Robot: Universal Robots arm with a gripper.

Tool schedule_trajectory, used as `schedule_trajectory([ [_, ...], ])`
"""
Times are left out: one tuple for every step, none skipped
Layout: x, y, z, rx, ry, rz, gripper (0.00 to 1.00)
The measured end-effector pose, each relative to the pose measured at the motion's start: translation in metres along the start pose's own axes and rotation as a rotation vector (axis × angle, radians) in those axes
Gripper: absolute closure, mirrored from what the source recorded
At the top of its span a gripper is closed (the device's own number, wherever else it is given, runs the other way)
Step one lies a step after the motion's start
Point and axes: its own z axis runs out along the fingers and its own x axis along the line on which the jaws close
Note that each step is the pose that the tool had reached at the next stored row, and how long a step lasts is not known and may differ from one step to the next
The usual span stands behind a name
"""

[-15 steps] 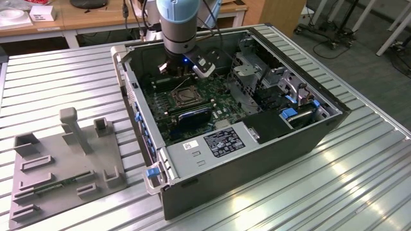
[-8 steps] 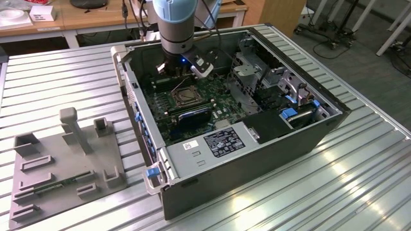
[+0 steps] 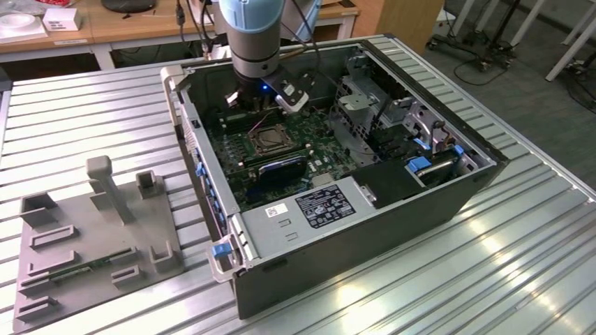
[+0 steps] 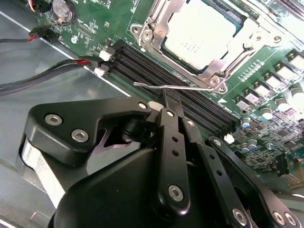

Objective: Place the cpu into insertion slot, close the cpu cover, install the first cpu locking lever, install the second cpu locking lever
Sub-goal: 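Install the first cpu locking lever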

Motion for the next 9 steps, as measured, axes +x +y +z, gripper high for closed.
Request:
schedule_trajectory([
  [0.0008,0.0,0.0001,-0.0003,-0.0013,0.0,0.89],
  [0.0012,-0.0001,0.0004,-0.0003,-0.002,-0.001,0.89],
  [0.0014,-0.0004,0.001,-0.0003,-0.0022,-0.001,0.89],
  [0.0015,-0.0007,0.0016,-0.0001,-0.0021,-0.001,0.89],
  [0.0017,-0.0011,0.0025,-0.0001,-0.0021,-0.001,0.89],
  [0.002,-0.0015,0.0034,0.0,-0.0021,-0.001,0.89],
  [0.0021,-0.0018,0.0041,-0.0001,-0.0022,-0.001,0.89],
  [0.0021,-0.002,0.0045,0.0001,-0.0022,0.0,0.89],
  [0.0021,-0.0021,0.0045,0.0004,-0.0023,0.0,0.89],
])
